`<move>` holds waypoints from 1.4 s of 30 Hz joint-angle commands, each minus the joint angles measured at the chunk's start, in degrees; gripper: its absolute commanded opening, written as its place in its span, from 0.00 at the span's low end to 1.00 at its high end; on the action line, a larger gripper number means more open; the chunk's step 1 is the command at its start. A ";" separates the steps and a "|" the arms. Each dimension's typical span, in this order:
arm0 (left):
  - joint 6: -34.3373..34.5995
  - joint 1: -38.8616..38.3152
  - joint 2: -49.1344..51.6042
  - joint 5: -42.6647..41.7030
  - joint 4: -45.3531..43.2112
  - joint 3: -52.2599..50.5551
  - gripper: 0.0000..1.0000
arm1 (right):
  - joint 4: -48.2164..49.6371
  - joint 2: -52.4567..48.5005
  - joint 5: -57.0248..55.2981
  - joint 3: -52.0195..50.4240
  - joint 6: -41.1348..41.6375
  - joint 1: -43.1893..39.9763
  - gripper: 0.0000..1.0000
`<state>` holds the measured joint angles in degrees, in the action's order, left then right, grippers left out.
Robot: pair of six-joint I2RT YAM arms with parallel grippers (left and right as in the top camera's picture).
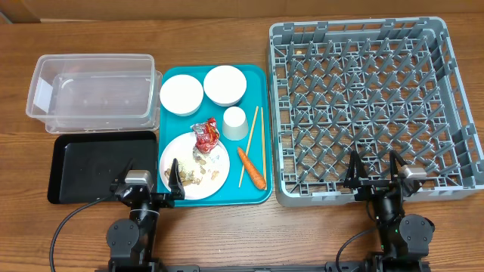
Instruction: Sort waste into correct bins and load items into the dishwasher
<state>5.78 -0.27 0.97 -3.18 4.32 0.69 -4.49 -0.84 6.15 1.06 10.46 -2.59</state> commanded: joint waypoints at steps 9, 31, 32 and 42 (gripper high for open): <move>1.09 0.35 -0.22 0.28 0.13 0.28 1.00 | 0.15 0.44 0.42 0.09 -0.13 -0.04 1.00; 1.05 0.35 35.26 -4.46 33.24 41.55 1.00 | -26.77 -33.68 7.54 41.33 1.73 -0.04 1.00; 1.05 0.35 37.40 -4.52 35.65 43.98 1.00 | -31.08 -36.74 7.52 45.03 1.73 -0.04 1.00; 0.66 0.35 55.84 -4.15 60.41 68.54 1.00 | -52.43 -53.42 8.00 62.86 1.55 -0.04 1.00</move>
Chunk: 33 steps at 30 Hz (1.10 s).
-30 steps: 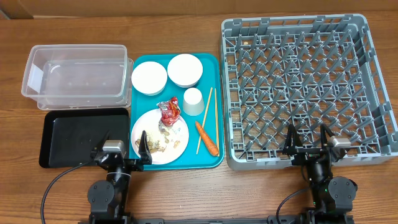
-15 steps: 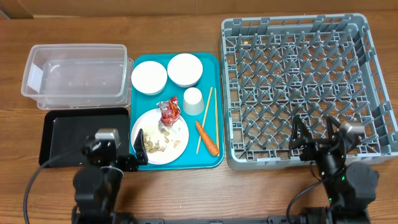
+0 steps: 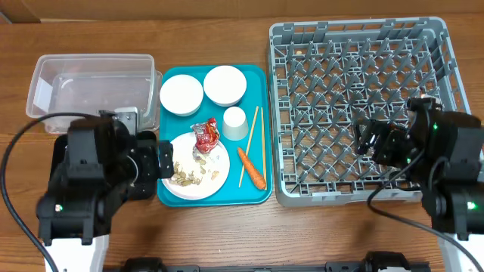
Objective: Sort waste into correct bins and load items into the dishwasher
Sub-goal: 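Grasp the red snack wrapper on the plate with the left gripper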
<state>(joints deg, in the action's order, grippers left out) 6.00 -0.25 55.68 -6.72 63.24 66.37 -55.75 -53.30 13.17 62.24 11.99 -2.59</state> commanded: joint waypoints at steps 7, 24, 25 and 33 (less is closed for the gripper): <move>0.44 0.33 1.97 -0.66 1.55 2.86 1.00 | -1.95 -1.20 3.26 1.68 0.00 -0.04 1.00; 1.86 -0.07 29.99 -14.71 -5.40 2.84 0.90 | -2.47 -1.66 3.21 1.68 0.00 -0.07 1.00; 1.68 -0.26 31.69 -15.30 -5.44 2.84 0.90 | -2.47 -1.81 3.21 1.68 0.00 -0.04 1.00; 1.73 -6.23 46.21 -14.32 -7.02 2.84 0.73 | -2.51 -3.74 3.23 1.68 0.00 -0.04 1.00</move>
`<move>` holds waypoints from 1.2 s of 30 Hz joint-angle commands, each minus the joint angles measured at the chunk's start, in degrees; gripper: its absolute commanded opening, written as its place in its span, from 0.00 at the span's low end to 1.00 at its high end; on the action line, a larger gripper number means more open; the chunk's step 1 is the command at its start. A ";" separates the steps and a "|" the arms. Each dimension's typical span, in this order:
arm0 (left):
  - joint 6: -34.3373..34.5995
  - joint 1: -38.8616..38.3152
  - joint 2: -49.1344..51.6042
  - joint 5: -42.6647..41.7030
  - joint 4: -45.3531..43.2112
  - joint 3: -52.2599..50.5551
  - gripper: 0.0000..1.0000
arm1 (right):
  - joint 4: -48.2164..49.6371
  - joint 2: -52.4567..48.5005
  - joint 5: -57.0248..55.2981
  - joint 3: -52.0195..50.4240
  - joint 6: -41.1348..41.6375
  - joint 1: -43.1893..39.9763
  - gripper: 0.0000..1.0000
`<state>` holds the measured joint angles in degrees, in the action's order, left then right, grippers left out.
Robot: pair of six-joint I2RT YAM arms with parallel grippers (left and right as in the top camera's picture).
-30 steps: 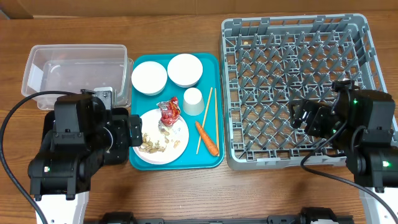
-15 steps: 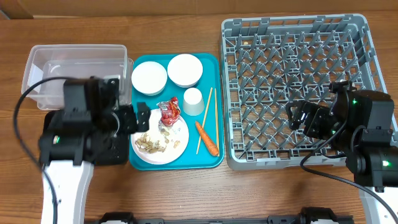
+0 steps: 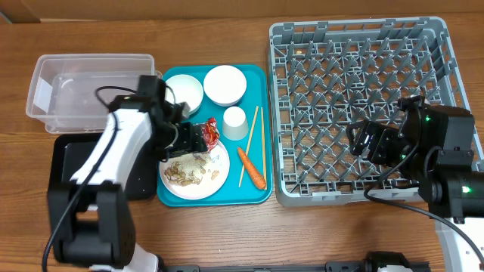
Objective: Sort waste into correct bins and load items into the dishwasher
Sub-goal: 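Grasp the red snack wrapper on the plate with the left gripper, then carry the wrapper left and drop it into the clear plastic bin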
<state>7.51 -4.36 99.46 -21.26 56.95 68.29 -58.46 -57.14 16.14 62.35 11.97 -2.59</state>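
On the teal tray (image 3: 257,198), a crumpled red wrapper (image 3: 209,131) lies at the top edge of a white plate (image 3: 219,175) holding food scraps (image 3: 185,171). My left gripper (image 3: 193,138) hovers over the plate with its fingers open at the wrapper's left side. Also on the tray are two white bowls (image 3: 225,83), a white cup (image 3: 236,122), chopsticks (image 3: 249,147) and a carrot (image 3: 252,168). My right gripper (image 3: 361,140) hangs open and empty over the grey dishwasher rack (image 3: 363,45).
A clear plastic bin (image 3: 68,91) stands at the back left. In front of it lies a black tray (image 3: 72,162), partly under my left arm. The rack fills the right half of the table.
My left arm has reached right, from over the black tray to over the plate, its gripper now at the red wrapper. The right gripper shifted slightly left over the rack.
Both arms first rested low at the table's front edge, grippers open. Then both were raised, the left over the black tray, the right over the rack. Now the left gripper is at the wrapper on the plate. Nothing on the tray has moved.
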 commanded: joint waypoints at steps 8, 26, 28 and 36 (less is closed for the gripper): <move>0.42 -6.54 5.16 10.71 -5.95 0.92 0.65 | 0.20 0.11 0.24 1.57 0.02 -0.07 1.00; 0.42 -6.80 3.43 15.76 0.24 6.86 0.04 | 0.02 0.11 0.24 1.57 0.02 -0.04 1.00; 0.39 -6.69 2.03 17.66 3.06 10.73 0.04 | 0.02 0.11 0.24 1.57 0.02 -0.07 1.00; 0.44 -1.25 -1.75 26.38 3.89 25.44 0.04 | -0.24 0.11 0.24 1.57 0.02 -0.07 1.00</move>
<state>7.92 -8.86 99.90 -0.49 62.24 88.84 -58.59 -57.19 16.14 62.35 11.94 -2.59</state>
